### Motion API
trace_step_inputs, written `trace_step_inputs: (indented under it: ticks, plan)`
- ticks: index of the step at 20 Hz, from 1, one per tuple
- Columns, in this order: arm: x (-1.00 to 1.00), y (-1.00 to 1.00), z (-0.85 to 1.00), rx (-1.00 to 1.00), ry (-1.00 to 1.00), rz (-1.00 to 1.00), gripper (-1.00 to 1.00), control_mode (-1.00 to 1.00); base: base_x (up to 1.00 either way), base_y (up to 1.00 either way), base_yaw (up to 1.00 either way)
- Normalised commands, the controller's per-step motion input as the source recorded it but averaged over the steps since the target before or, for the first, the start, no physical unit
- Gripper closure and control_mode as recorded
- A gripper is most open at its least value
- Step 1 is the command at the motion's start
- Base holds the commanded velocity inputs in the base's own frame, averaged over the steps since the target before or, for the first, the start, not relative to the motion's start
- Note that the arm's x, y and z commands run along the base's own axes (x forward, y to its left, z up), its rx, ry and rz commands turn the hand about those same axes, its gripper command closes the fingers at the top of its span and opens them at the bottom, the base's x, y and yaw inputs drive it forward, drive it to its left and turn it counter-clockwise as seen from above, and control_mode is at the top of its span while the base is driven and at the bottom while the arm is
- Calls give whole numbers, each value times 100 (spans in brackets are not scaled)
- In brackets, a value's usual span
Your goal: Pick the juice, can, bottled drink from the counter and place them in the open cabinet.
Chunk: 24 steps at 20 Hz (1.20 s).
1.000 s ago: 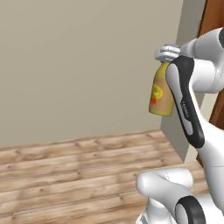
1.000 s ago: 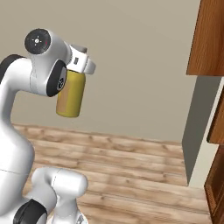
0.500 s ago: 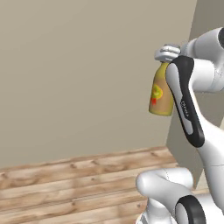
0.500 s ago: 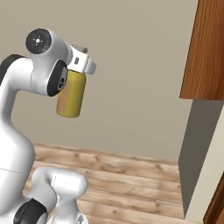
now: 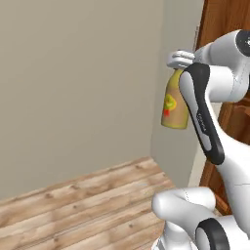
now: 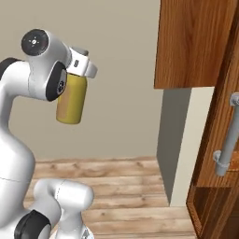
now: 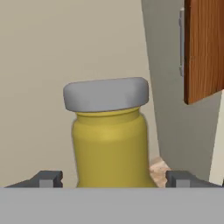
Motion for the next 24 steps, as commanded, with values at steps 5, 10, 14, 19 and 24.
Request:
trace_step_inputs:
  ticks: [5,10,14,19,24]
  plan:
    - [0,0,0,0,0,0,100,100,-47,-1,-60]
    - [0,0,0,0,0,0,100,100,-23,-3,-66]
    - [0,0,0,0,0,0,100,100,6,11,-59]
    - [0,0,0,0,0,0,100,100,62,49,-44]
    - [0,0,0,0,0,0,100,100,77,49,-40]
